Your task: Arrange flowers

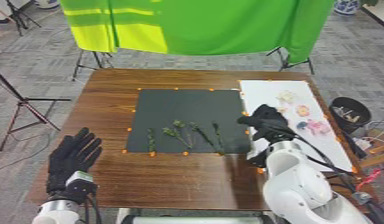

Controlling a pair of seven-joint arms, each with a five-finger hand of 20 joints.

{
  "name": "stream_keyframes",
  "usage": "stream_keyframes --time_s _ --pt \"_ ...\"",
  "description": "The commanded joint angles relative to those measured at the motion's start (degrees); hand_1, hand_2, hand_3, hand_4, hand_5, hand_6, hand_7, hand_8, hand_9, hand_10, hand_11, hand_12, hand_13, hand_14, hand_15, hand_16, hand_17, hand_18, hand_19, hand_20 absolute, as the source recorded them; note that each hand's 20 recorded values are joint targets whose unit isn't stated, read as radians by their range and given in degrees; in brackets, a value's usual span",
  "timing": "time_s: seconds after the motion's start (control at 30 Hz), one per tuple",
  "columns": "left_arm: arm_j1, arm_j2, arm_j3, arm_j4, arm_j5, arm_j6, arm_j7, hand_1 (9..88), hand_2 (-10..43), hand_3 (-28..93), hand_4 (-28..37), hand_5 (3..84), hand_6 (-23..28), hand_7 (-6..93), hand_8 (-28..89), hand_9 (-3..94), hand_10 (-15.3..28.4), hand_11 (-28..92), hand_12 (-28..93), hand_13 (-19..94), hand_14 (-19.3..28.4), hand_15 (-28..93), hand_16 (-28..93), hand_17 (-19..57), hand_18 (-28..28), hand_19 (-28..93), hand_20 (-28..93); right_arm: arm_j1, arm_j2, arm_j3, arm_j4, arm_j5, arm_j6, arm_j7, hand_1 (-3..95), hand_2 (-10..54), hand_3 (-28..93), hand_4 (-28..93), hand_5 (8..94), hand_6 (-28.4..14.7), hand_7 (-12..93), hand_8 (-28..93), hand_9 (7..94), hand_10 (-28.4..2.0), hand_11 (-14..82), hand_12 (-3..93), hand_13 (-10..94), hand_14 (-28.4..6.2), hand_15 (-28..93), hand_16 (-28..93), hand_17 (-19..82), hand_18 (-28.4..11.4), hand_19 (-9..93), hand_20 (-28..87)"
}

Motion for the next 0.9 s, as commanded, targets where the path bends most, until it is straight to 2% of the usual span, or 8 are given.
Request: stream_keyframes --time_s 0.03,0.13,0.33,0.5,0.6,0.7,0.8,0.9 --pt "0.9 -0.53 -0.1 -0.35 -0.39 -0.52 0.62 30.1 17.2 70 -28.3 43.4 10.2 16.2 -9 34.9 16.1 32 11 26 17.3 47 -9 -6.8 15.8 40 9 -1.3 3.2 10.6 4.9 -0.6 -5.9 -3.6 30.0 -4.5 81 -22 51.8 -6.9 19 -12 55.2 -18.9 14.7 15.7 52 -17.1 46 17 26 -23.0 78 25" --pt "0.6 -0.71 0.03 -0.3 -0.21 -0.67 0.41 30.1 17.2 70 -28.3 43.3 10.2 16.2 -9 34.9 16.0 32 11 26 17.3 47 -9 -6.8 15.8 40 9 -0.3 3.8 11.0 7.0 0.2 -9.4 -4.1 36.7 -9.3 83 -26 47.2 -6.0 18 -12 49.6 -16.8 12.6 14.7 49 -16.2 44 15 25 -22.2 77 25" --pt "-1.3 -0.58 1.02 0.13 -0.35 -0.93 0.72 30.0 17.2 70 -28.3 43.4 10.2 16.2 -9 34.9 15.9 32 11 26 17.2 47 -9 -6.8 15.8 40 9 1.4 3.2 10.3 10.1 -0.4 -16.3 -3.6 48.0 -9.5 84 -28 46.5 -4.0 18 -13 48.3 -12.8 10.6 13.5 51 -13.6 43 16 25 -21.7 76 25" --pt "-2.1 -0.62 1.45 0.16 -0.2 -0.89 0.37 30.0 17.2 70 -28.3 43.4 10.2 16.2 -9 35.0 15.9 32 11 26 17.3 47 -9 -6.8 15.8 40 9 1.7 2.3 9.0 12.4 -0.5 -19.0 -3.5 53.0 -9.5 84 -28 47.6 -2.6 17 -13 48.9 -11.5 8.8 12.3 52 -12.5 42 16 25 -20.9 76 25" --pt "-2.2 -0.7 1.63 0.25 -0.29 -1.02 0.41 30.1 17.2 70 -28.3 43.3 10.1 16.2 -9 34.9 15.9 32 11 26 17.3 47 -9 -6.8 15.8 40 9 1.5 2.1 8.8 12.6 1.8 -20.4 -2.8 57.1 -9.5 80 -28 52.9 -0.7 17 -13 55.7 -10.3 9.3 12.7 56 -10.8 35 27 26 -20.2 75 26" --pt "-1.9 -0.81 1.4 0.09 -0.19 -0.82 0.21 30.1 17.2 70 -28.3 43.3 10.2 16.2 -9 35.0 15.9 32 11 26 17.3 47 -9 -6.8 15.8 40 9 0.3 2.0 8.3 12.5 0.1 -18.4 -3.8 60.3 -9.5 75 -28 58.8 0.5 18 -13 64.0 -10.4 10.6 14.6 62 -9.4 30 34 27 -19.7 74 27" --pt "-1.7 -0.77 1.32 0.08 -0.26 -0.63 0.17 30.1 17.1 70 -28.3 43.4 10.2 16.2 -9 35.0 15.9 32 11 26 17.3 47 -9 -6.8 15.8 40 9 -0.5 2.1 8.0 12.3 0.3 -17.0 -4.0 62.6 -9.5 70 -28 70.4 1.5 20 -3 79.4 -10.0 4.7 26.5 69 -8.0 27 41 28 -19.3 74 29" --pt "-1.8 -0.71 1.33 0.12 -0.31 -0.8 0.21 30.1 17.2 70 -28.3 43.4 10.3 16.2 -9 35.0 15.9 32 11 26 17.3 47 -9 -6.8 15.8 40 9 -1.2 2.3 7.6 12.2 -0.8 -14.2 -4.6 63.1 -9.5 69 -28 77.0 1.9 22 1 86.4 -9.8 4.5 31.0 73 -7.5 27 43 29 -19.2 74 30"
